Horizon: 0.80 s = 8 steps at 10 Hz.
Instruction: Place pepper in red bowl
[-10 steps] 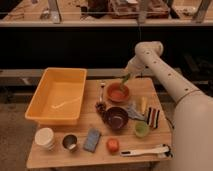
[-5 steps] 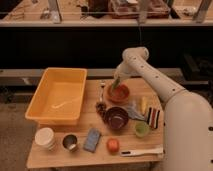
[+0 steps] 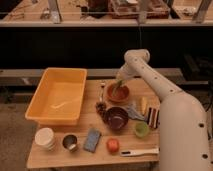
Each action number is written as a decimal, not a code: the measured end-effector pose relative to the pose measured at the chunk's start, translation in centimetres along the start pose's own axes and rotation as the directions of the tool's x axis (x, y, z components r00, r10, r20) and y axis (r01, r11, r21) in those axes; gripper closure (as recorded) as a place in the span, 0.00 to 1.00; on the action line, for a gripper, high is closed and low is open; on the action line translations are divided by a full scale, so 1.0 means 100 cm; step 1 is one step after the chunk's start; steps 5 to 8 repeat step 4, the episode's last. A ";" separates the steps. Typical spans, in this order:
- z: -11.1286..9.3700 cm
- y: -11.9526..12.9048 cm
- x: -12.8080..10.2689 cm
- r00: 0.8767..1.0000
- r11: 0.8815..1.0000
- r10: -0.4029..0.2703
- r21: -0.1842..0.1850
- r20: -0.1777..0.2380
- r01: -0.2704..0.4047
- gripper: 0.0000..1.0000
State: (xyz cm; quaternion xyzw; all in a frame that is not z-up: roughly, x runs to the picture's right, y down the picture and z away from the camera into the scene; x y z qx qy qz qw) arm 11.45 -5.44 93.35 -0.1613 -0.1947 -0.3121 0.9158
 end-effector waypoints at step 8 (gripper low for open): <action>-0.007 0.000 -0.003 0.998 1.000 0.015 0.010 0.061 -0.015 0.20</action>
